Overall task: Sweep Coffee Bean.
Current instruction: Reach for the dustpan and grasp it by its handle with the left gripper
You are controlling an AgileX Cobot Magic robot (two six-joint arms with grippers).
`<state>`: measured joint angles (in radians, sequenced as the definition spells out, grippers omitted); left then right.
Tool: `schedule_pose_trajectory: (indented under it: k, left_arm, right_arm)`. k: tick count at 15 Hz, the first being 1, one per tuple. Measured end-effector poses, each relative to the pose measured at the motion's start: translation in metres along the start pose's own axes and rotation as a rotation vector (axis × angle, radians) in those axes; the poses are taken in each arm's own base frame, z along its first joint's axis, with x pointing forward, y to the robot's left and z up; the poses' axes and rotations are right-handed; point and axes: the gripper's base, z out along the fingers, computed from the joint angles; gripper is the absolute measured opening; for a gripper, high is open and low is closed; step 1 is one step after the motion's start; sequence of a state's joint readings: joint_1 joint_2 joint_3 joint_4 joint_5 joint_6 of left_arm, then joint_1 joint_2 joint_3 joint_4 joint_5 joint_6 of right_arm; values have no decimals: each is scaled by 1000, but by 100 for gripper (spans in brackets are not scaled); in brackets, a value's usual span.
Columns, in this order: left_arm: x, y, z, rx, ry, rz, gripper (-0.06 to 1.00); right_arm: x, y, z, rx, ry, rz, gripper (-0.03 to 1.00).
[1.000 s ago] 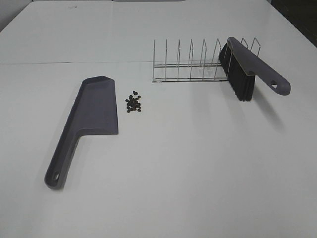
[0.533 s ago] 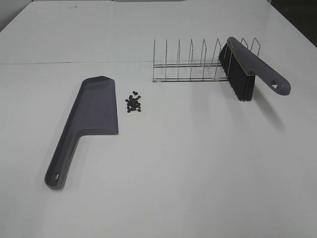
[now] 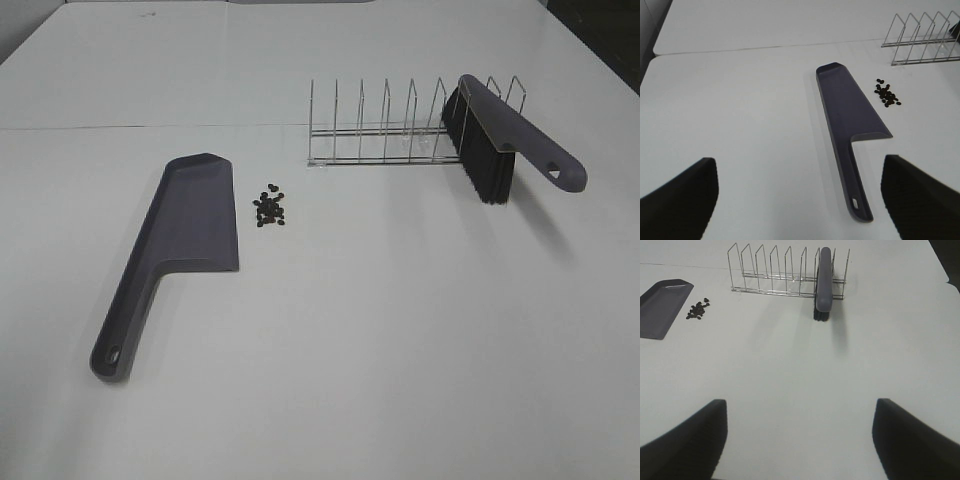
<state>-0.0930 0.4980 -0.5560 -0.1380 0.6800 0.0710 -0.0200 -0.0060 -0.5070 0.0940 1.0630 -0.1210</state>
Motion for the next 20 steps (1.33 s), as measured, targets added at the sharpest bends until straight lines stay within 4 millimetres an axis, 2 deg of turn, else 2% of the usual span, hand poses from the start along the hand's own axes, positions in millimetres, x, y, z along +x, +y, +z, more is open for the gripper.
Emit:
schedule_pose_trajectory:
  k: [4,5,6,7,8,9,12,17,20]
  left_arm:
    - [-48,6,76,-17,177,-22,80]
    - [-54,6,87,-18,201,-24,80]
    - [-65,8,107,-19,239,-26,80]
    - [-71,9,128,-19,287,-30,80]
    - [-79,11,162,-15,392,-48,80]
    - [-80,12,175,-15,442,-67,80]
    - [-63,12,213,-24,609,-128,80]
    - [-21,-28,254,-12,803,-135,80]
    - [-2,-46,266,-30,870,-105,80]
  right_arm:
    - [0,0,0,0,0,0,68]
    - [0,0,0,0,0,0,68]
    - [0,0,0,0,0,0,68]
    - [0,0,0,0,0,0,68]
    - [0,0,0,0,0,0,68]
    - [0,0,0,0,0,0,68]
    - [0,0,0,0,0,0,68]
    - [0,0,0,0,0,0,68]
    - [0,0,0,0,0,0,68]
